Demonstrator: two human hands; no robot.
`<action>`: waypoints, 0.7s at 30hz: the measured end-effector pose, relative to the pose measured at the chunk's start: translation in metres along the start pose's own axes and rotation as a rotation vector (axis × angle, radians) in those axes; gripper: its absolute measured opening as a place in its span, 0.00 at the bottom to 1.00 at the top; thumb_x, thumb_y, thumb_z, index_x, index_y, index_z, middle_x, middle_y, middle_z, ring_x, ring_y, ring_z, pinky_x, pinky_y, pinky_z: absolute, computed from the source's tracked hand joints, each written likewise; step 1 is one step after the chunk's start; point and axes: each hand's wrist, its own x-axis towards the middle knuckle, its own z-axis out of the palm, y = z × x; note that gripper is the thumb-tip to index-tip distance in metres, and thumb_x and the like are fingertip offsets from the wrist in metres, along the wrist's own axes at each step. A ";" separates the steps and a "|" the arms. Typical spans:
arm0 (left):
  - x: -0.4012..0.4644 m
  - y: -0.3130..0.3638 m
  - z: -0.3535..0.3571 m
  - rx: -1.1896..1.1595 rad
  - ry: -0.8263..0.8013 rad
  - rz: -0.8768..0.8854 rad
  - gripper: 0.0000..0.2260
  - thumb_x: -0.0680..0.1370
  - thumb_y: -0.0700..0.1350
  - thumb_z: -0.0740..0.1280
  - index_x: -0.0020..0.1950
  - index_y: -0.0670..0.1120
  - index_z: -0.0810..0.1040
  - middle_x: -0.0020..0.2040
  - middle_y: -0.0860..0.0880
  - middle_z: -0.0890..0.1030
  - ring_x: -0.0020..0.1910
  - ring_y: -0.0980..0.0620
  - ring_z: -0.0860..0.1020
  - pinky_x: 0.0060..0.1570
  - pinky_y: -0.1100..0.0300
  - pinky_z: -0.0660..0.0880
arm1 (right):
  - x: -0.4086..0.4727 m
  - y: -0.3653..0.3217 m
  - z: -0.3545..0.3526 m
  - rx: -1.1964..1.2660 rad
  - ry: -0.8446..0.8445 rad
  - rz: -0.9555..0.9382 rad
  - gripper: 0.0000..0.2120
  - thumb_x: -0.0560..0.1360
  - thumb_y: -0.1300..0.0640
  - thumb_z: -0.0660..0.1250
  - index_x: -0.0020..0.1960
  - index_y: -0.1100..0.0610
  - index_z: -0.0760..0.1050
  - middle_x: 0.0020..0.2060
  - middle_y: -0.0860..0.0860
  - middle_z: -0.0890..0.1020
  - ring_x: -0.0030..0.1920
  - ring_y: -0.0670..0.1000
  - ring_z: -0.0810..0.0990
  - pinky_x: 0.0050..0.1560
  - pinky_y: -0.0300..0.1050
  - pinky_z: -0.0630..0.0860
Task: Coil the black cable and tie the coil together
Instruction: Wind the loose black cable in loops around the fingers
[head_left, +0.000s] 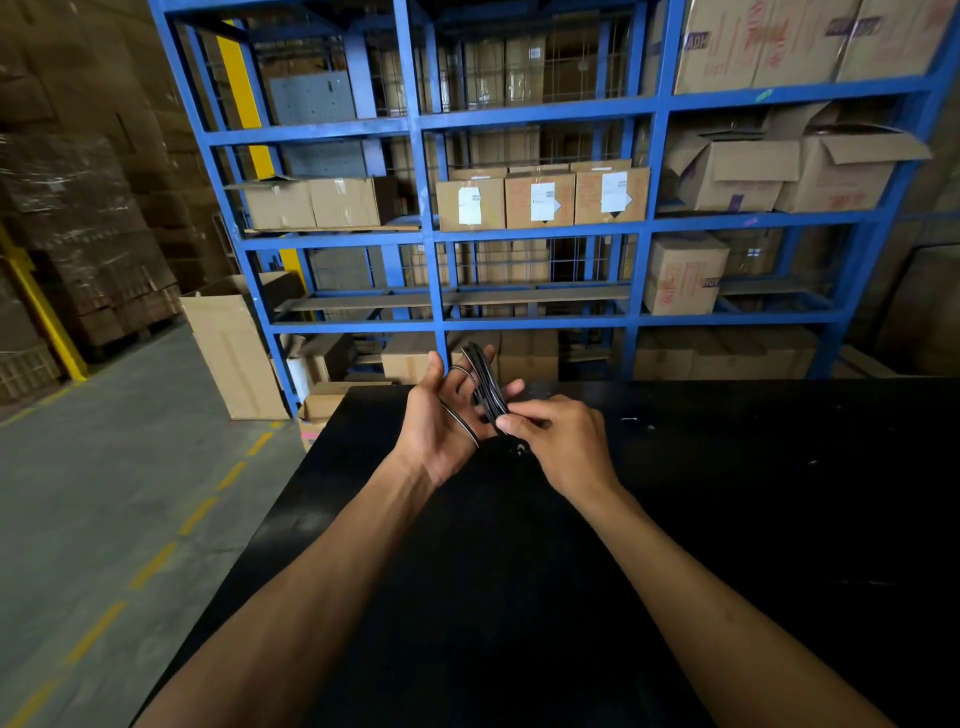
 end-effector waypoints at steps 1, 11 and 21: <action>0.001 0.000 0.000 -0.004 -0.006 -0.007 0.31 0.83 0.63 0.49 0.74 0.43 0.71 0.66 0.44 0.80 0.69 0.35 0.74 0.66 0.32 0.68 | 0.002 -0.001 -0.004 0.021 -0.033 0.006 0.13 0.72 0.53 0.78 0.56 0.53 0.87 0.45 0.51 0.85 0.45 0.48 0.83 0.51 0.48 0.81; 0.004 -0.010 0.005 -0.027 0.018 -0.034 0.26 0.84 0.58 0.52 0.74 0.42 0.69 0.72 0.44 0.74 0.67 0.34 0.73 0.63 0.35 0.70 | 0.010 0.000 -0.012 -0.021 -0.213 -0.013 0.09 0.72 0.51 0.78 0.49 0.53 0.88 0.40 0.47 0.88 0.43 0.45 0.85 0.50 0.53 0.83; 0.005 -0.013 0.012 0.210 0.063 -0.031 0.22 0.85 0.52 0.54 0.71 0.40 0.72 0.65 0.38 0.80 0.65 0.42 0.78 0.68 0.46 0.72 | 0.015 -0.004 -0.020 -0.175 -0.336 -0.024 0.12 0.80 0.51 0.68 0.44 0.57 0.82 0.37 0.51 0.80 0.39 0.49 0.80 0.41 0.47 0.77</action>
